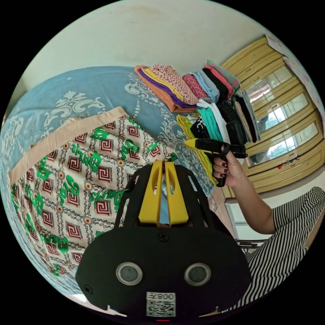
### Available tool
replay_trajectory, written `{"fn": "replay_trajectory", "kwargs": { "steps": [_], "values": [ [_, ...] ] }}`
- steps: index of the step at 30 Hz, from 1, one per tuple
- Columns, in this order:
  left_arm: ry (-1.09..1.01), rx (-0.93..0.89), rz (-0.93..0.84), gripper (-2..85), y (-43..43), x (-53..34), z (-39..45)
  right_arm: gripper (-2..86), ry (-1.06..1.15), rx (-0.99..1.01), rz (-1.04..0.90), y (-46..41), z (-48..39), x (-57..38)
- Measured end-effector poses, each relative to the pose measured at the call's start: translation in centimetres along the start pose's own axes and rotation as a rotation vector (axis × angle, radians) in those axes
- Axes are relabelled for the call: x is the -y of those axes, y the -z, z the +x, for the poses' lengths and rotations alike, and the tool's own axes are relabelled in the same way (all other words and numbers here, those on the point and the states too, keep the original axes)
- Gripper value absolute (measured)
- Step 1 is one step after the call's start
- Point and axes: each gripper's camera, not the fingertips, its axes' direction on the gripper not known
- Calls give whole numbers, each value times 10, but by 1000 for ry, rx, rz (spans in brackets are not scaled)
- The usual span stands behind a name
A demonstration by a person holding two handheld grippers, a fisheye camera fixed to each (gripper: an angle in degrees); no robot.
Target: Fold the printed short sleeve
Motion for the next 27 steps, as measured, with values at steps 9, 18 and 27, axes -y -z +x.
{"fn": "replay_trajectory", "kwargs": {
  "steps": [9, 18, 27],
  "values": [
    [-10, -38, -17, 10, -19, -6, 12, 81, -105, -69, -77, -70, 52, 99],
    [-47, -92, -53, 11, -27, -5, 30, 84, -144, -132, -111, -128, 90, 164],
    [-51, -136, -57, 11, -3, 3, 46, 29, -148, -164, -148, -187, 126, 200]
  ]
}}
